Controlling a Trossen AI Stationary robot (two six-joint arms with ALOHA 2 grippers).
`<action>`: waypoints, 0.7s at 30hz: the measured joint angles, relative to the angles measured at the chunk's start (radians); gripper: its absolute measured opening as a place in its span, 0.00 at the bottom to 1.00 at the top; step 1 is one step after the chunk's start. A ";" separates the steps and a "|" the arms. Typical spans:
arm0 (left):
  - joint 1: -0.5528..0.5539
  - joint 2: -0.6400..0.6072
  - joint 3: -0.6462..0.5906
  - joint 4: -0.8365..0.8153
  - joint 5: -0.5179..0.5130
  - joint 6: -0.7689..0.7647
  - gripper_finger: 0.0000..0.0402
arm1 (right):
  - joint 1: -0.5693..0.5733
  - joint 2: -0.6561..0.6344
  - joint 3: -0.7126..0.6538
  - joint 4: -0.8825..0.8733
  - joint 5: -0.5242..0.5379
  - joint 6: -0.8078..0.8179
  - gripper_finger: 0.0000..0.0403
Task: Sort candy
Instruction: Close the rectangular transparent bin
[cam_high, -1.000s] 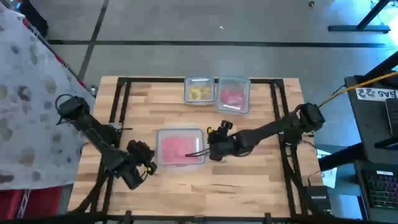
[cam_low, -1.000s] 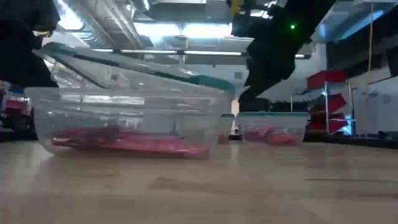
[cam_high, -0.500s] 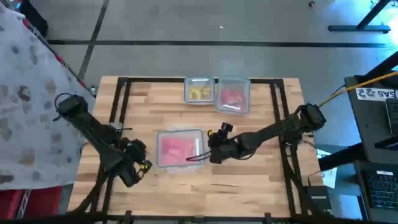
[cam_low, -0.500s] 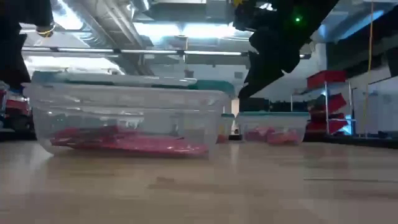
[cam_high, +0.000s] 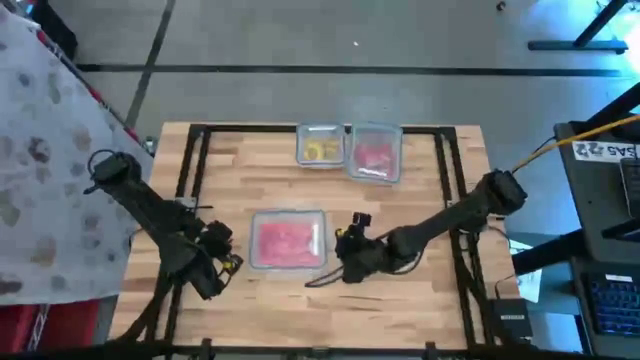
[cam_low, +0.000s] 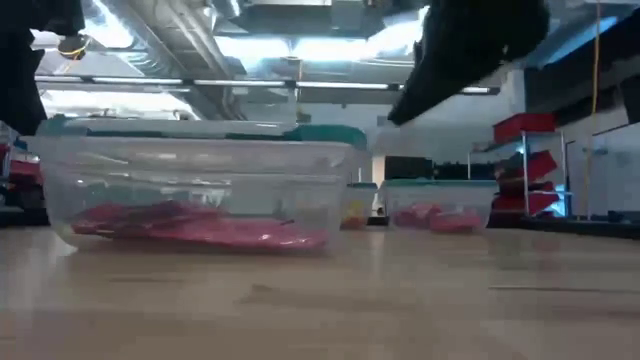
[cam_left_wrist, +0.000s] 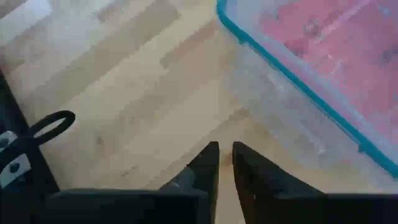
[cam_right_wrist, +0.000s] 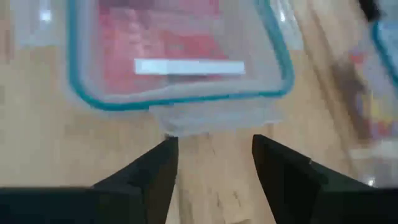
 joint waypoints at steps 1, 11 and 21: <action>0.000 0.000 0.000 0.001 -0.006 0.000 0.07 | -0.008 0.000 0.023 -0.026 0.014 0.005 0.48; 0.001 0.000 0.000 0.033 -0.046 0.012 0.07 | -0.282 0.005 0.053 -0.067 -0.178 -0.025 0.48; 0.001 0.001 -0.001 0.054 -0.085 0.020 0.07 | -0.300 0.043 0.048 -0.049 -0.569 -0.070 0.48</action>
